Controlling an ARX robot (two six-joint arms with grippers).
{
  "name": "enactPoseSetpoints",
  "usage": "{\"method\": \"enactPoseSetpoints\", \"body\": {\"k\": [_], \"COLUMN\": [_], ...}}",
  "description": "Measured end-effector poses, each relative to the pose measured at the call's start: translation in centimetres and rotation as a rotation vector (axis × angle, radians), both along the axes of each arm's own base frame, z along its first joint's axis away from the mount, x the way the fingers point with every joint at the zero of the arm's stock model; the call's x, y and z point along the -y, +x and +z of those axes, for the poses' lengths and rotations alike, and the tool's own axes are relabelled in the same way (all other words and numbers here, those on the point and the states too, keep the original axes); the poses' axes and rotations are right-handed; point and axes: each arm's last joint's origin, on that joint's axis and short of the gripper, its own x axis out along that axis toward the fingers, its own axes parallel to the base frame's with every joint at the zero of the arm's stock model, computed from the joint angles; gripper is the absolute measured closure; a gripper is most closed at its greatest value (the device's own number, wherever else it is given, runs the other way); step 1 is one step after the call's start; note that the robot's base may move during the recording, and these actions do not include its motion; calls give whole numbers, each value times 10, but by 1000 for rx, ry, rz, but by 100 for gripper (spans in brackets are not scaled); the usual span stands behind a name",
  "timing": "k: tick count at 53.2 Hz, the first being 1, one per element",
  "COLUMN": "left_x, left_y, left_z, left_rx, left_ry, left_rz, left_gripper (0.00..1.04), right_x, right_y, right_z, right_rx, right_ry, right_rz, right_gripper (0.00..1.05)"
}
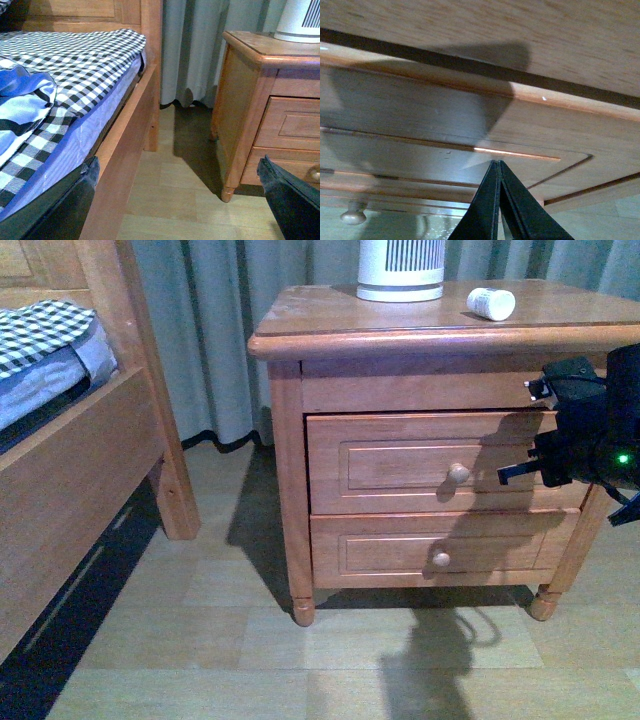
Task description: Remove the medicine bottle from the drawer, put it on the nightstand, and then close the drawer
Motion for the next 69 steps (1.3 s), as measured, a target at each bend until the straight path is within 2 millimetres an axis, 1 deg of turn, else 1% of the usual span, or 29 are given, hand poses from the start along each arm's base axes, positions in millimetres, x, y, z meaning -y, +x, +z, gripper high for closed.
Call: {"method": "enactPoseSetpoints", "body": {"k": [6,11,12,17,18,21,23,24,26,27,30,31,34,35,39,40,43,46,49,51,52,55,59,60,62,65,69], "left_x": [0,0,0,0,0,0,0,0,0,0,0,0,0,0,0,0,0,0,0,0,0,0,0,0,0,0,0], "left_y": [0,0,0,0,0,0,0,0,0,0,0,0,0,0,0,0,0,0,0,0,0,0,0,0,0,0,0], "left_z": [0,0,0,0,0,0,0,0,0,0,0,0,0,0,0,0,0,0,0,0,0,0,0,0,0,0,0], "left_rx": [0,0,0,0,0,0,0,0,0,0,0,0,0,0,0,0,0,0,0,0,0,0,0,0,0,0,0], "left_ry": [0,0,0,0,0,0,0,0,0,0,0,0,0,0,0,0,0,0,0,0,0,0,0,0,0,0,0], "left_rz": [0,0,0,0,0,0,0,0,0,0,0,0,0,0,0,0,0,0,0,0,0,0,0,0,0,0,0], "left_gripper": [7,7,7,7,7,7,7,7,7,7,7,7,7,7,7,7,7,7,7,7,7,7,7,7,7,7,7], "right_x": [-2,-9,-11,-22,-23,-24,-24,-24,-24,-24,-25,-25,-26,-26,-24,-24,-19,-17,-18,-18,-18,-17,-17,-17,-17,-17,-17], "right_y": [-6,-25,-30,-70,-81,-100,-116,-125,-136,-140,-158,-162,-184,-188,-222,-227,-268,-309,-334,-350,-353,-369,-374,-374,-373,-373,-373], "right_z": [1,12,14,32,36,47,60,69,83,87,113,118,144,148,178,180,199,205,202,193,191,174,154,151,138,130,125], "right_rx": [23,25,26,9,-2,-17,-16,-12,6,12,55,64,123,134,220,228,301,359,377,370,369,392,412,409,393,382,387], "right_ry": [42,102,115,247,278,341,388,416,453,459,489,499,518,519,535,539,547,526,423,357,349,290,258,253,245,240,233], "right_rz": [18,44,50,88,87,95,96,101,112,116,148,155,197,204,246,250,262,249,145,96,85,70,71,72,75,74,76], "right_gripper": [102,102,102,102,102,102,102,100,93,91,81,79,69,67,53,51,36,21,30,37,38,49,62,64,75,85,99]}}
